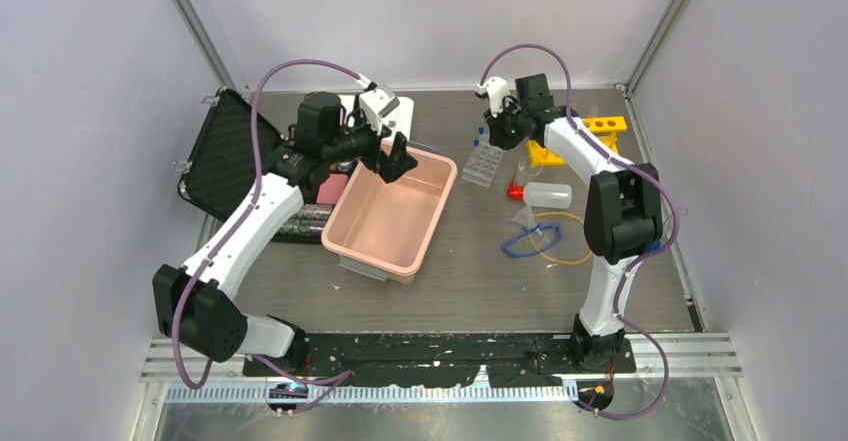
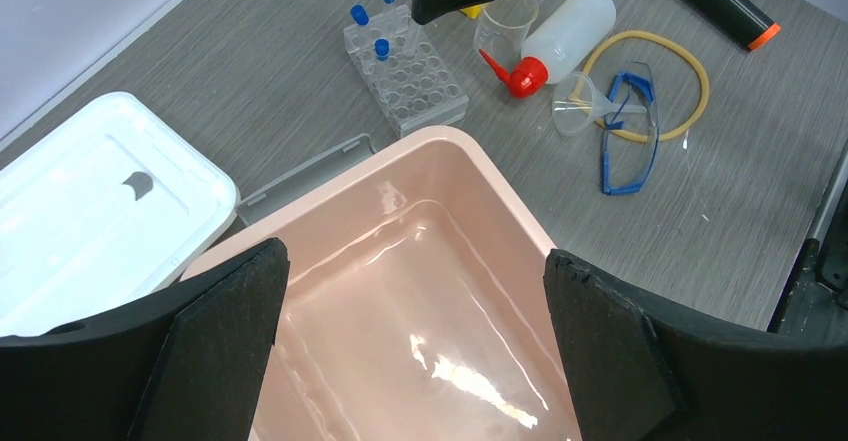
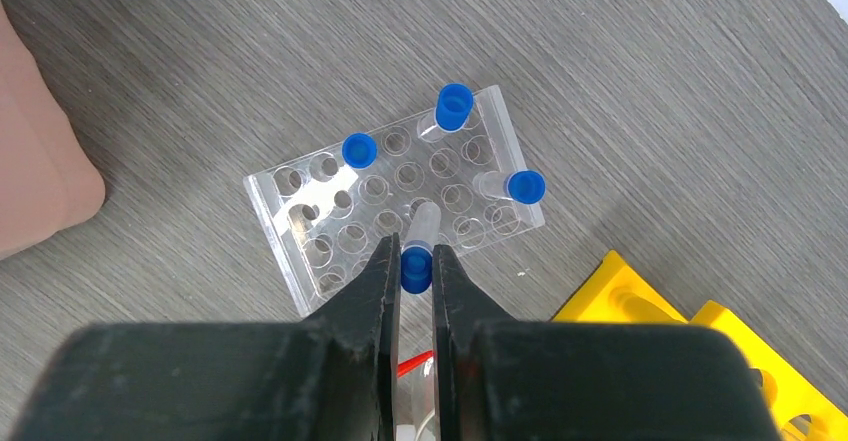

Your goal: Organize the chemistry lab equipment

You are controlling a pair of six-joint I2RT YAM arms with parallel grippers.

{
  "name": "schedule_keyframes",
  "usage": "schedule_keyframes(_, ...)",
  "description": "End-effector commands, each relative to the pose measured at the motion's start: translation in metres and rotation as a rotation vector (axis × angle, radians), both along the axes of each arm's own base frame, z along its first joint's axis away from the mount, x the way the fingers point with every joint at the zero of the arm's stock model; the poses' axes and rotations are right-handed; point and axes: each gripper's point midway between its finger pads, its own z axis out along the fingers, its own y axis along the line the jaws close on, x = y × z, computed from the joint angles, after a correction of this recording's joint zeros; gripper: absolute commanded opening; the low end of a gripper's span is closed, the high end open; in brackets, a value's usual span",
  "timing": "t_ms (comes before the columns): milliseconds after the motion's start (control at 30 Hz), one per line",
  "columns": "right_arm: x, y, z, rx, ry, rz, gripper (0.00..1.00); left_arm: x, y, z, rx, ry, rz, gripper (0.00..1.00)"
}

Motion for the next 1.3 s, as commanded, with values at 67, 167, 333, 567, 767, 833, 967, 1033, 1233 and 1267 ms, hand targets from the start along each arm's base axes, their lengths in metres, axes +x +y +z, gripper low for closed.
schedule_keyframes(67, 0.008, 0.005, 0.004, 0.000, -0.042, 0.016, 0.05, 0.004, -0.001, 0.019, -0.024, -0.034, 0.004, 1.00)
schedule_keyframes(167, 0.007, 0.006, 0.001, 0.006, -0.033, 0.017, 0.05, 0.004, 0.000, 0.017, -0.020, -0.033, 0.005, 1.00)
schedule_keyframes(333, 0.004, 0.009, -0.004, 0.013, -0.007, 0.026, 0.05, 0.004, 0.000, 0.016, -0.017, -0.032, 0.003, 1.00)
schedule_keyframes(567, 0.005, 0.009, -0.005, 0.015, -0.002, 0.025, 0.05, 0.006, -0.001, 0.015, -0.017, -0.028, 0.003, 1.00)
schedule_keyframes(767, 0.010, 0.009, -0.020, -0.006, 0.059, 0.021, 0.05, 0.007, -0.001, 0.016, -0.020, -0.031, 0.003, 1.00)
schedule_keyframes(833, 0.011, 0.008, -0.024, -0.009, 0.075, 0.019, 0.05, 0.007, -0.002, 0.017, -0.021, -0.031, 0.001, 1.00)
schedule_keyframes(967, 0.011, 0.007, -0.027, -0.010, 0.085, 0.014, 0.07, 0.008, -0.002, 0.017, -0.021, -0.029, 0.000, 1.00)
schedule_keyframes(1033, 0.012, 0.007, -0.027, -0.010, 0.088, 0.010, 0.12, 0.008, -0.002, 0.016, -0.020, -0.029, 0.000, 1.00)
schedule_keyframes(1233, 0.012, 0.005, -0.025, 0.018, 0.108, -0.009, 0.07, 0.009, -0.002, 0.016, -0.016, -0.032, 0.001, 1.00)
schedule_keyframes(1267, 0.013, 0.004, -0.024, 0.028, 0.108, -0.013, 0.06, 0.009, -0.003, 0.017, -0.017, -0.033, -0.001, 0.99)
